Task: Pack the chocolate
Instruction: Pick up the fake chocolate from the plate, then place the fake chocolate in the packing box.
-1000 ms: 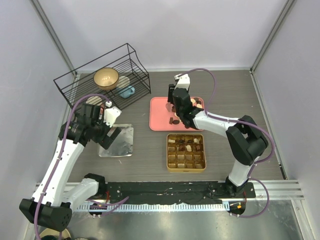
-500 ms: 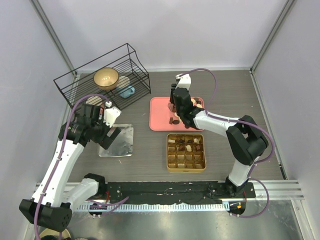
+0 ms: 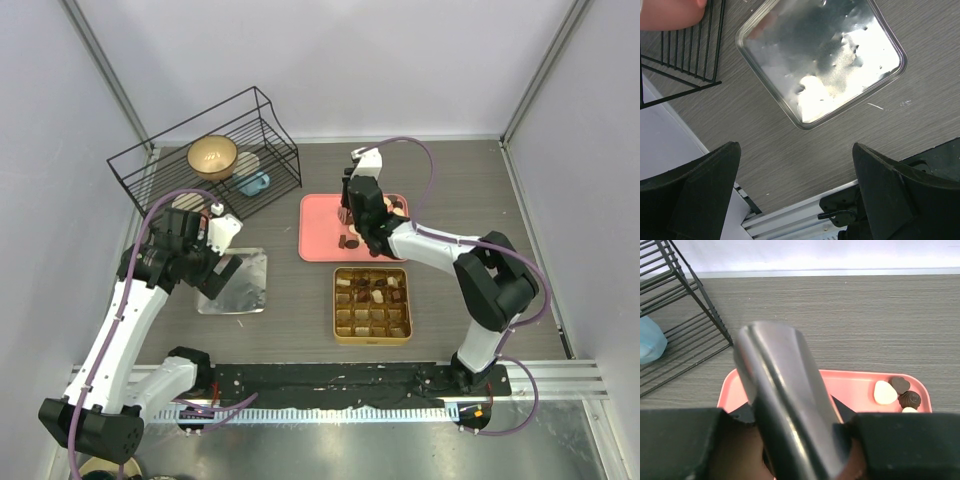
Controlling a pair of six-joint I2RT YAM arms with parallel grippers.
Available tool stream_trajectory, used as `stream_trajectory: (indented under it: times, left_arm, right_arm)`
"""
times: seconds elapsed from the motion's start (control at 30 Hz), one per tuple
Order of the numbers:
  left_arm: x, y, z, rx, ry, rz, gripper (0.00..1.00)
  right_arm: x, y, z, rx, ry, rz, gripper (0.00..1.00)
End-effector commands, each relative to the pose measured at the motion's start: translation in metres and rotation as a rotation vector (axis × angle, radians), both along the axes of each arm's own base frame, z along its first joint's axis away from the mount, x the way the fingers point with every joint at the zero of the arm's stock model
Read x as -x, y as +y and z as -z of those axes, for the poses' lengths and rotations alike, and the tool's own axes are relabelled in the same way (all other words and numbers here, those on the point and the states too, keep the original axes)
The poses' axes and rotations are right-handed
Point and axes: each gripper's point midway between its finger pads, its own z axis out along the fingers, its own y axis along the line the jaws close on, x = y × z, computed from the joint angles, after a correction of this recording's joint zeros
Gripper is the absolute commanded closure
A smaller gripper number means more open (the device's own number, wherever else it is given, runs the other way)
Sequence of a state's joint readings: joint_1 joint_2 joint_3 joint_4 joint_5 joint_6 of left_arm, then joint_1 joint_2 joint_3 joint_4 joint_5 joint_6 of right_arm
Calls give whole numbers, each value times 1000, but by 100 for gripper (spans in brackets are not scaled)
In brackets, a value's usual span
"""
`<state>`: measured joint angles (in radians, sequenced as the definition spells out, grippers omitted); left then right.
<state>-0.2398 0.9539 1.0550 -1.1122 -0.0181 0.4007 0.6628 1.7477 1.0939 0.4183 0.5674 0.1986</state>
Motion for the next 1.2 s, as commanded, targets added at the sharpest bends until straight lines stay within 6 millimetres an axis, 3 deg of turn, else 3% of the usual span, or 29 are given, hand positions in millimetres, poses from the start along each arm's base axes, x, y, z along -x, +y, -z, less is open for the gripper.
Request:
stream_trajectory:
  times: [0.0,0.03,0.13,0.17,0.23,0.27,0.33,0.37,0.43,0.63,0.7,0.87,1.17]
  left_arm:
    - [-1,2,-5,0,-27,-4,0]
    - [-1,2,-5,1,-27,-7,0]
    - [-1,0,-5,10,-22,-6,0]
    - [-2,0,-5,11,-24,-7,0]
    - [-2,-1,-5,20,-22,-9,0]
    - [-1,-2,-4,22,-20,-7,0]
    - [-2,-2,-4,22,-20,-11,0]
    - [-2,-2,-5,25,-24,-11,0]
    - [-2,-2,-5,26,-24,-15,0]
    - [-2,-8,-6,53,-19,0,0]
    - [-3,-8,-6,51,-15,-1,0]
    - [-4,-9,-3,54,-6,-4,0]
    - [-12,-16,0,82,17,-4,0]
  right_arm:
    - [7,2,-66,-70,-95,-45,89]
    - [14,-1,-88,-100,-126,-54,89]
    - [30,-2,-105,-122,-123,-91,89]
    - [40,-8,-123,-145,-144,-97,89]
    - [54,-11,-118,-141,-109,-126,89]
    - [67,-17,-136,-167,-135,-139,90]
    - [82,-21,-131,-171,-105,-171,90]
    - [93,-26,-142,-192,-117,-185,90]
    - [110,-27,-134,-190,-61,-231,91]
    - [174,-40,-133,-194,11,-371,96]
    - [190,-42,-123,-184,76,-401,98]
    - [230,-46,-121,-219,145,-497,98]
    - [261,-37,-107,-265,178,-623,97]
